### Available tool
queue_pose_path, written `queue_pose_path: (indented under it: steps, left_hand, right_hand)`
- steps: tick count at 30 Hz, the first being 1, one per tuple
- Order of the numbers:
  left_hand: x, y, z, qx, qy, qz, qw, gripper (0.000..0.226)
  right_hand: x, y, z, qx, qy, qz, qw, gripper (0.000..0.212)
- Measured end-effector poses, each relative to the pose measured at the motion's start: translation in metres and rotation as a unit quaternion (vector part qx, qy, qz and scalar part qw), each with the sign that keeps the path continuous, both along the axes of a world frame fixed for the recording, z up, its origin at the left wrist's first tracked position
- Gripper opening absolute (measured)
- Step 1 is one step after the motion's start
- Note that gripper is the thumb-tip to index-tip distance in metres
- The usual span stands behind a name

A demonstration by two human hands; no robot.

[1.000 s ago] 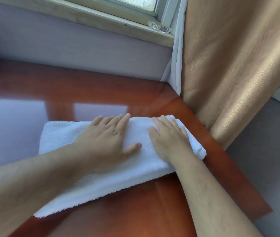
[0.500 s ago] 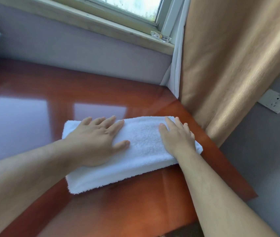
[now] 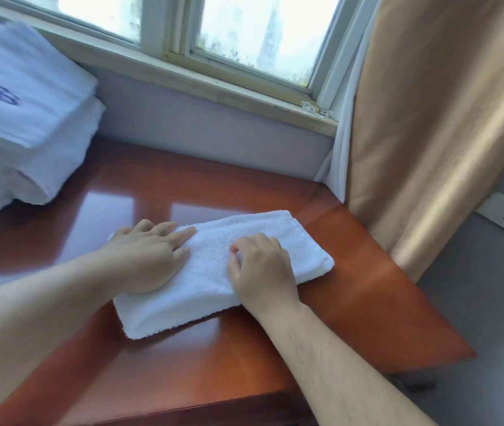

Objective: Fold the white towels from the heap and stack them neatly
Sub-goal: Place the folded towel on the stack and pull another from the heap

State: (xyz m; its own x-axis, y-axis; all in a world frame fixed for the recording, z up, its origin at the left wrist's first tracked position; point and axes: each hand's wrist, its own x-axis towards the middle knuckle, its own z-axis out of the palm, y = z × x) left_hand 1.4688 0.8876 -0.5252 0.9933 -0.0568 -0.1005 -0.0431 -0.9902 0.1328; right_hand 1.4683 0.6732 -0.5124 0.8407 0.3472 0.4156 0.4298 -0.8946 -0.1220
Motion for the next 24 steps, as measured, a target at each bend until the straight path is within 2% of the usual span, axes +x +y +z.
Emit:
queue_pose_path:
  steps: [4,8,10,13,15,16,19,22,24]
  left_hand:
    - [-0.027,0.044,0.005,-0.01,0.012,0.07,0.997,0.055]
    - [-0.063,0.074,0.012,-0.026,0.029,0.113,0.993,0.054]
    - [-0.085,0.086,0.012,-0.068,0.017,0.11,0.991,0.052]
    - [-0.121,0.108,0.013,-0.19,-0.043,0.054,0.979,0.059]
    - [-0.143,0.123,0.015,-0.233,-0.074,0.03,0.969,0.047]
    - [-0.152,0.128,0.014,-0.253,-0.083,0.03,0.963,0.039]
    - [-0.17,0.132,0.011,-0.277,-0.083,0.027,0.957,0.028]
    - [-0.183,0.135,0.01,-0.261,-0.051,0.002,0.964,0.035]
    - [-0.196,0.14,0.009,-0.21,-0.023,-0.017,0.977,0.037]
  right_hand:
    - [-0.033,0.053,0.002,0.017,0.014,0.149,0.989,0.014]
    - [-0.063,0.09,0.001,0.024,0.048,0.217,0.975,0.018]
    - [-0.081,0.097,0.001,0.039,0.051,0.261,0.963,0.021]
    - [-0.111,0.102,-0.001,0.024,0.102,0.314,0.944,0.051]
    - [-0.125,0.103,-0.006,-0.028,0.111,0.325,0.939,0.076]
    - [-0.129,0.102,-0.007,-0.053,0.103,0.326,0.938,0.081]
    - [-0.138,0.1,-0.009,-0.081,0.033,0.336,0.938,0.069]
    - [-0.145,0.094,-0.012,-0.088,-0.009,0.349,0.933,0.057]
    - [-0.146,0.089,-0.015,-0.075,-0.018,0.364,0.928,0.048]
